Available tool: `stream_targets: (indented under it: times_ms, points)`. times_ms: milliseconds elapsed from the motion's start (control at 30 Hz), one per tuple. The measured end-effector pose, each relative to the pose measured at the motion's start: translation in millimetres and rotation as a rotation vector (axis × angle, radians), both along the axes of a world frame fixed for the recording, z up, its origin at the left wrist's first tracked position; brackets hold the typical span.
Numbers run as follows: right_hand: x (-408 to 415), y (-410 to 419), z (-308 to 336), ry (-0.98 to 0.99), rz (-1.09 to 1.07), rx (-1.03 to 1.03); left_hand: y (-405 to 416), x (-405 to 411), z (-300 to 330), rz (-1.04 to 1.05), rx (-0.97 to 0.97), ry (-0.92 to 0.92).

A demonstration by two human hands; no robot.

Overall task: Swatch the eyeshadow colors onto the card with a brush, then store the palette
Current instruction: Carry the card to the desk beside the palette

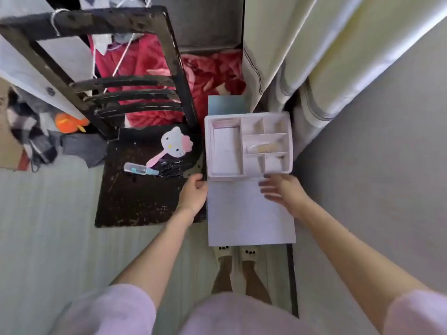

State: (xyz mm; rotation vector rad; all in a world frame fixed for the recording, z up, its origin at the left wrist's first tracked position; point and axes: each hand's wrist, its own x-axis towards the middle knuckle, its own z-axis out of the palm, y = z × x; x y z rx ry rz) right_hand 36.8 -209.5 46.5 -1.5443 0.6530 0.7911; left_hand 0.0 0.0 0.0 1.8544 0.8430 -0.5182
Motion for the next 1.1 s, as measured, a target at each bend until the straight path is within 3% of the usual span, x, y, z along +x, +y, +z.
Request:
stream_targets:
  times_ms: [167,333,567,767,833,967,1100]
  points:
    - [79.7,55.8,-20.8,-0.032,-0.032,0.086,-12.1,46.9,-18.1,0.004,0.134,-0.081]
    - [123.5,83.6,-40.0,-0.005,0.068,-0.017,-5.6,47.1,-37.1,0.045,0.255,-0.050]
    - [144.2,97.5,-49.9,0.022,-0.010,-0.108,-1.4,47.1,-39.1,0.032,0.195,-0.068]
    - [79.7,79.9,-38.9,-0.072,-0.004,-0.057,0.4,36.9,-22.0,0.044,-0.011,0.012]
    - [40.0,64.4,-30.2,-0.134,0.034,-0.062,1.5,20.4,-7.4,0.110,-0.072,-0.042]
    - [-45.9,34.0,6.8,-0.230,0.405,-0.182,7.5,-44.1,38.7,0.125,-0.080,-0.217]
    - [-112.5,24.4,49.7,-0.267,0.665,-0.196,8.4,-105.0,76.5,-0.114,-0.232,-0.189]
